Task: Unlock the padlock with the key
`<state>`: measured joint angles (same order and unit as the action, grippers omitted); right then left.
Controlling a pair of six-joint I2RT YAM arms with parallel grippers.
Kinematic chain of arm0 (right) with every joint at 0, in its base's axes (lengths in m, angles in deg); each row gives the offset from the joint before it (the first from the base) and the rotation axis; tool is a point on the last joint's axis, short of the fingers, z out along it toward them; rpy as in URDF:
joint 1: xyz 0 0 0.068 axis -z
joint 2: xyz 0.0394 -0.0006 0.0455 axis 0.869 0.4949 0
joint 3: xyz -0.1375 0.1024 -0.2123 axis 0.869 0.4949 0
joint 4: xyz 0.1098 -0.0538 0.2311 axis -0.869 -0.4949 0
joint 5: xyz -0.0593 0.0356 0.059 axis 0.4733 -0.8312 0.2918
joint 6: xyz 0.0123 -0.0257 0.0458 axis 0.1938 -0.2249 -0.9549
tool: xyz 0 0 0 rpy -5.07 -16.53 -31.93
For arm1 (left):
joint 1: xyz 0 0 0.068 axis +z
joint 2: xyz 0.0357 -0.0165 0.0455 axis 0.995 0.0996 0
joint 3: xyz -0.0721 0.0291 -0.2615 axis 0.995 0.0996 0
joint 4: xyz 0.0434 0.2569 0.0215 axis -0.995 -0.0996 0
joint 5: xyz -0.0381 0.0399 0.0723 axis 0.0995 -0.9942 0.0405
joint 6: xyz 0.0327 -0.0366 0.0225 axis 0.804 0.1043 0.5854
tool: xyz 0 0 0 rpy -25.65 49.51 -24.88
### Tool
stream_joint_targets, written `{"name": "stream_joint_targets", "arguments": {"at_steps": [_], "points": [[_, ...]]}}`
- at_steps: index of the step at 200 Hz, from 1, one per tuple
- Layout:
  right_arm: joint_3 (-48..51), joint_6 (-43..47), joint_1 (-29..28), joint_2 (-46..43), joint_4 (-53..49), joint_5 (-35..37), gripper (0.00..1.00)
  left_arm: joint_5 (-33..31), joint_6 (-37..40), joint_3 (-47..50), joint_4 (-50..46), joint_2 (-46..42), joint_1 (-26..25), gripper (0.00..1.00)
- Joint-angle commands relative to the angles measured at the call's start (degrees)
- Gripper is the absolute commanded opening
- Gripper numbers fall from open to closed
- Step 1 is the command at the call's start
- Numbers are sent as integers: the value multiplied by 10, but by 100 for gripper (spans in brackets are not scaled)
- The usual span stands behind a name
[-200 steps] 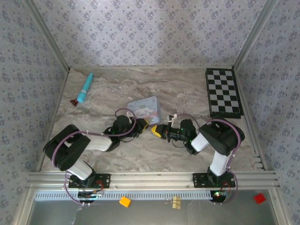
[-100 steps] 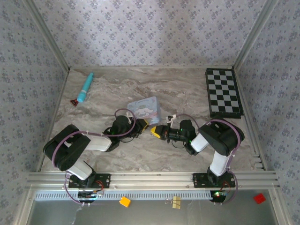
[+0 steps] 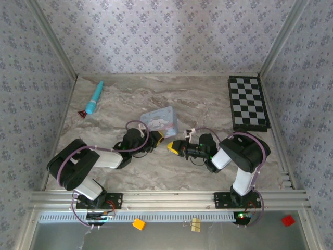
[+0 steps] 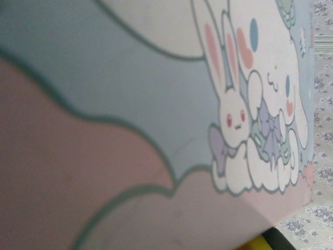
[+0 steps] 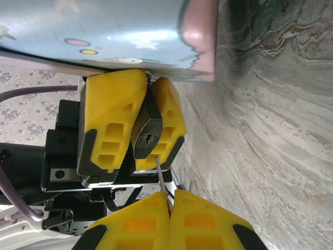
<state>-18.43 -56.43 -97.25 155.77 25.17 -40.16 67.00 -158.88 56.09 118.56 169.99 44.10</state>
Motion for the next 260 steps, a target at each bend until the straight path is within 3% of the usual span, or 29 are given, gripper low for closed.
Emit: {"name": "stream_joint_targets", "arguments": {"at_steps": [1, 260], "points": [[3, 1, 1, -2, 4, 0, 0, 7, -7, 0, 48, -20, 4, 2], [-17, -2, 8, -12, 3, -1, 0, 44, 7, -27, 50, 0, -8, 2]]}}
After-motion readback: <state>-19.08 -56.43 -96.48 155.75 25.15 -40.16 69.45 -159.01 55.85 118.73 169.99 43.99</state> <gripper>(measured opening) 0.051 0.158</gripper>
